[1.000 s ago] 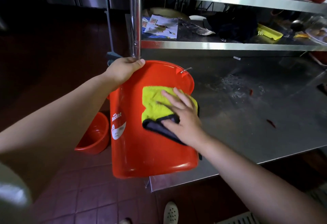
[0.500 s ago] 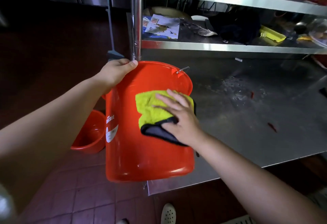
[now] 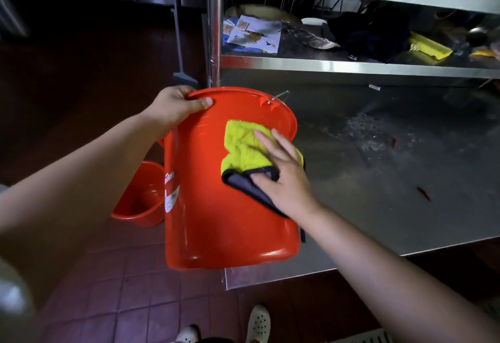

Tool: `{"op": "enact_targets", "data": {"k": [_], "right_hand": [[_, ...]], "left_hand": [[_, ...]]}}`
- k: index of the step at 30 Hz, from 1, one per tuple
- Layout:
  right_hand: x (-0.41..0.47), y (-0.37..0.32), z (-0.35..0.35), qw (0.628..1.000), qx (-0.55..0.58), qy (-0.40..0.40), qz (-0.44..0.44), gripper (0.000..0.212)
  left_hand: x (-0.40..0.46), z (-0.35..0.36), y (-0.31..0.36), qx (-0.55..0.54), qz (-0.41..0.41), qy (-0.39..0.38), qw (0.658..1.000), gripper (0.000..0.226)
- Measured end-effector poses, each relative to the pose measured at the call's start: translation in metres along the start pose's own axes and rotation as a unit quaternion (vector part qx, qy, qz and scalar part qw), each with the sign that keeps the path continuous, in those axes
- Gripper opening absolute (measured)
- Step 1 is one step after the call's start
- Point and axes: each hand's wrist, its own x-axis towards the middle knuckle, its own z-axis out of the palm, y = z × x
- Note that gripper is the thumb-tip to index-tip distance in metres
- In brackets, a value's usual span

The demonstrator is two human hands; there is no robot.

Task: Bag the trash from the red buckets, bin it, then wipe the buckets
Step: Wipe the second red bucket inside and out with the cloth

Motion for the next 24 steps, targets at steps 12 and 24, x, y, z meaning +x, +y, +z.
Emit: {"op": "enact_targets", "data": {"k": [12, 24], "right_hand": [[-0.062, -0.044, 0.016, 0.957, -0.177, -0.129, -0.191, 0.049], [-0.055, 0.03, 0.017, 0.882, 0.254, 0.11, 0.382, 0.027]], "left_hand": [[-0.01, 0.007, 0.007, -0.026, 0.004, 0.015, 1.0, 0.018], [-0.014, -0.013, 0.005, -0.034, -0.028, -0.046, 0.998, 0.022]]}}
